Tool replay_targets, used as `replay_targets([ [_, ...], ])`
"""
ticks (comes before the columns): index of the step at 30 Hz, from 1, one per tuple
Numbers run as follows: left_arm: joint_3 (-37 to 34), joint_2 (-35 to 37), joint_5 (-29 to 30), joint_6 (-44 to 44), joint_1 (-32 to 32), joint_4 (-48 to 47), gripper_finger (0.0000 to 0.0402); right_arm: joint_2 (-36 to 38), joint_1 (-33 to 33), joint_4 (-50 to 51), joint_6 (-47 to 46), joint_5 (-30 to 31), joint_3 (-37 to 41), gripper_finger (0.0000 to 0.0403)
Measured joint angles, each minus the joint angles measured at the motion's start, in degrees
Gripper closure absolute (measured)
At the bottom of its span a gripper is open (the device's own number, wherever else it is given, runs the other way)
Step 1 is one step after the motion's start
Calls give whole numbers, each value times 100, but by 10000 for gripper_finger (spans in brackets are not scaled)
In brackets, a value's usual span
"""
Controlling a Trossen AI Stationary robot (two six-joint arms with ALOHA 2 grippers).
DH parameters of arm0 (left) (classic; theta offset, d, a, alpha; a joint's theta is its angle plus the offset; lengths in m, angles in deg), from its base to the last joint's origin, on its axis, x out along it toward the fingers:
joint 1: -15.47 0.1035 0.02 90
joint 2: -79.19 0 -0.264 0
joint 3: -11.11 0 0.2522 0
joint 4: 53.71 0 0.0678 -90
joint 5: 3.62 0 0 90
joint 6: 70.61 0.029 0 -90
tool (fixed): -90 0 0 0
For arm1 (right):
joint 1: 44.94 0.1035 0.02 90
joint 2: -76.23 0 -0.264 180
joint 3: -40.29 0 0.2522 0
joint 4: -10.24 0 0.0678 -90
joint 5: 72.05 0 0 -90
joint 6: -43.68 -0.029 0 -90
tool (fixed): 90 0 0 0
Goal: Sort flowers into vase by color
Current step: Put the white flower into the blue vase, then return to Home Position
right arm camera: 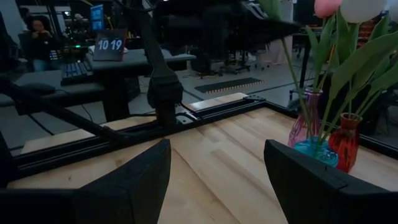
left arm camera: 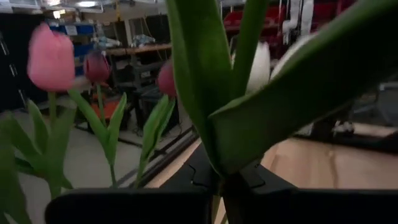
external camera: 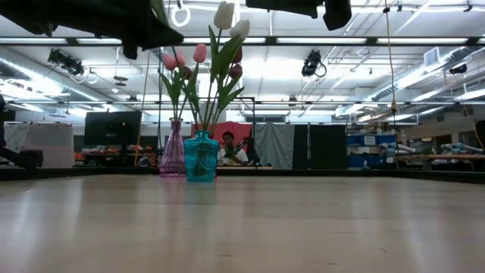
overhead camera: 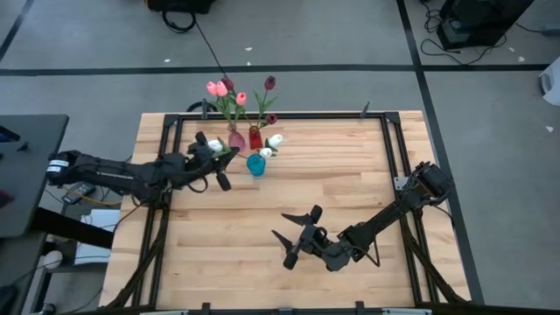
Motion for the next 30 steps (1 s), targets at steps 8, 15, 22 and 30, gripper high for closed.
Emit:
replay_targets([
  [8, -2, -828, -86, -15, 365, 154, 380, 0, 0, 13, -37, -75, 0, 135],
  [15, 25, -1504, -1165, -203, 769, 368, 356, 0, 0, 27, -38, -76, 0, 135],
  [22, 168, -1560, -1958, -584, 1097, -464, 221, 7, -13, 1, -189, -242, 0, 135],
  [30, 51, -450, -2447, -612, 1099, -1397, 119, 835, -371, 1716, -1048, -1456, 0, 144],
])
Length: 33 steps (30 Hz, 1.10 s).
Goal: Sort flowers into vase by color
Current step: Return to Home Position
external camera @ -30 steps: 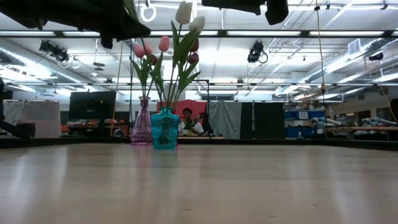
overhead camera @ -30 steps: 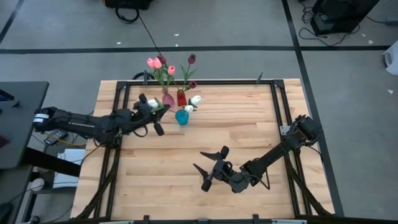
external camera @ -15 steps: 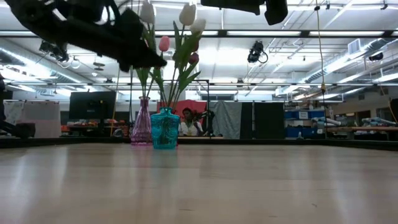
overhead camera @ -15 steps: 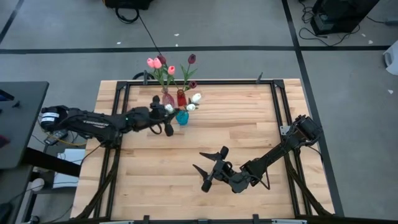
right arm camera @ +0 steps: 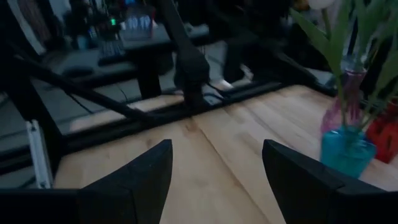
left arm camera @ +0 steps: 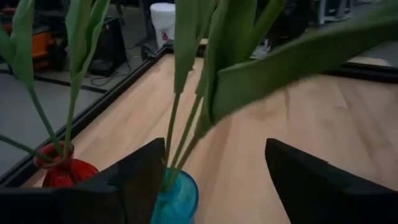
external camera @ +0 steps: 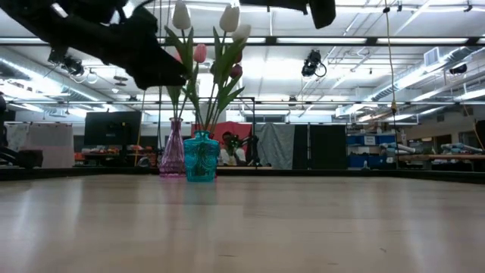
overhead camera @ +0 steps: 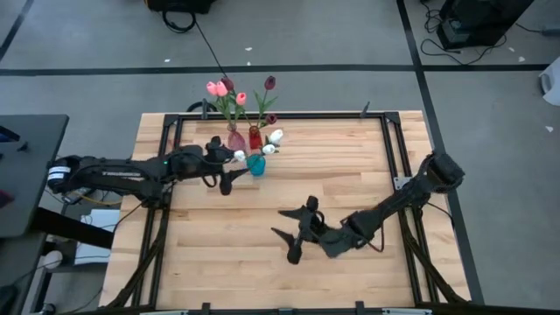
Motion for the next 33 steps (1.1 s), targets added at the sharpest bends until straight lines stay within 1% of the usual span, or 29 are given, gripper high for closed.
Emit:
replay_targets([
  [2, -101, 335, -57, -2, -23, -170, 116, 256, -149, 322, -110, -284, 98, 151],
  [5, -311, 837, -59, -1, -133, -364, 117, 730, -349, 277, -101, -646, 430, 162],
  [7, -480, 1177, -59, -22, -264, -330, 120, 1093, -465, 232, -115, -709, 793, 168],
  [9, -667, 1491, -57, -106, -415, -353, 122, 1458, -582, 51, -156, -723, 1269, 173],
  [11, -849, 1751, -2, -181, -569, -330, 125, 1787, -714, -344, -152, -863, 1776, 177],
  [13, -968, 1922, 100, -188, -695, -322, 127, 2099, -910, -847, -143, -1345, 2294, 181],
  [15, -1065, 1979, 226, -184, -768, -295, 129, 2317, -1167, -1242, -146, -1944, 2776, 183],
  [16, -1114, 1985, 278, -167, -799, -296, 130, 2404, -1294, -1392, -178, -2108, 3004, 184],
  [20, -1383, 1987, 285, -227, -1021, 211, 136, 2859, -1783, -2086, -261, -2534, 3850, 187],
  [23, -1578, 1987, 314, -298, -1210, 661, 143, 3291, -2093, -2354, -272, -2874, 4355, 188],
  [27, -1801, 1986, 543, -291, -1387, 1138, 153, 4028, -2419, -2392, -183, -3064, 4834, 188],
  [30, -1822, 1987, 723, -274, -1455, 1202, 158, 4548, -2573, -2365, -155, -3120, 5141, 189],
  [33, -1822, 1985, 732, -165, -1491, 1200, 160, 5007, -2632, -2285, -36, -3120, 5386, 189],
])
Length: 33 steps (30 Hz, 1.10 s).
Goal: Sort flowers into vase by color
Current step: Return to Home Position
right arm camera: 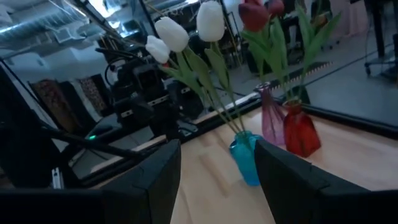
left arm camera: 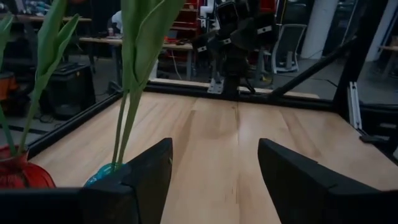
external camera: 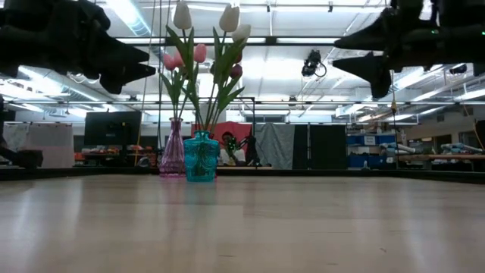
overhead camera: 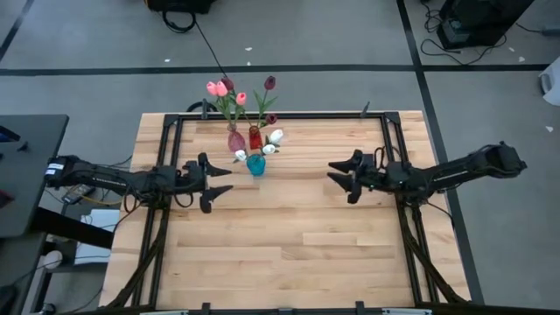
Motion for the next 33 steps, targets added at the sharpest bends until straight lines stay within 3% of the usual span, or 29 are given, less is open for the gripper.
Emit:
replay_targets([
  [12, -2, 654, -289, 420, -18, -274, 161, 1513, 2, 153, 215, 37, 961, 189],
  [17, -2, 965, -284, 344, -179, -589, 161, 1923, 2, 847, 214, 36, 959, 189],
  [21, -2, 1334, -74, 464, -395, -872, 164, 2302, 15, 1243, 214, -409, 956, 189],
  [33, -123, 2782, 170, 792, -956, -1306, 230, 3502, 15, 2330, 195, -601, 950, 189],
])
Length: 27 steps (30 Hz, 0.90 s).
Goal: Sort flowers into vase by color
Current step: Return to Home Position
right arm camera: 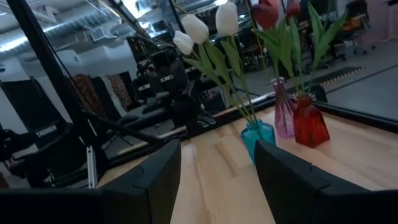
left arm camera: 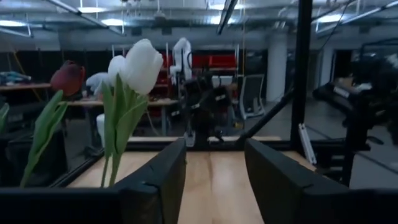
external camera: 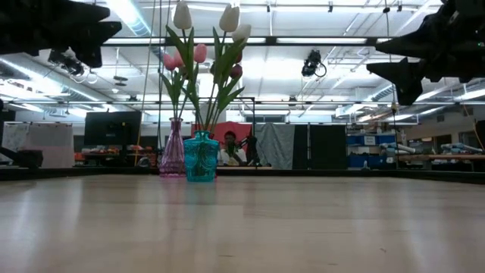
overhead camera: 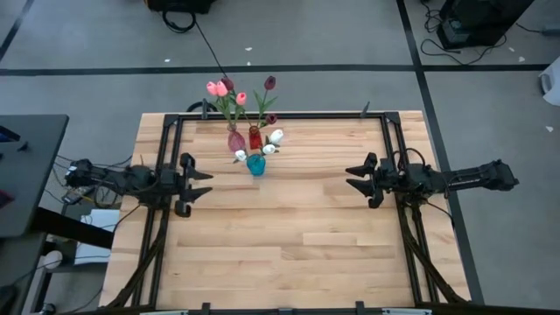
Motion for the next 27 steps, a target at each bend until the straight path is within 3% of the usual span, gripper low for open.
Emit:
replay_targets([
  [5, -536, 453, -176, 11, -106, 346, 246, 42, 0, 48, -25, 46, -2, 189],
  [15, -531, 512, -317, 99, -106, 241, 250, 39, 0, 17, -22, 49, -2, 189],
  [22, -531, 511, -316, -1348, -106, 243, 250, 39, 0, 15, -22, 48, -2, 189],
  [27, -531, 512, -315, -1523, -106, 241, 250, 39, 0, 14, -22, 48, -2, 189],
])
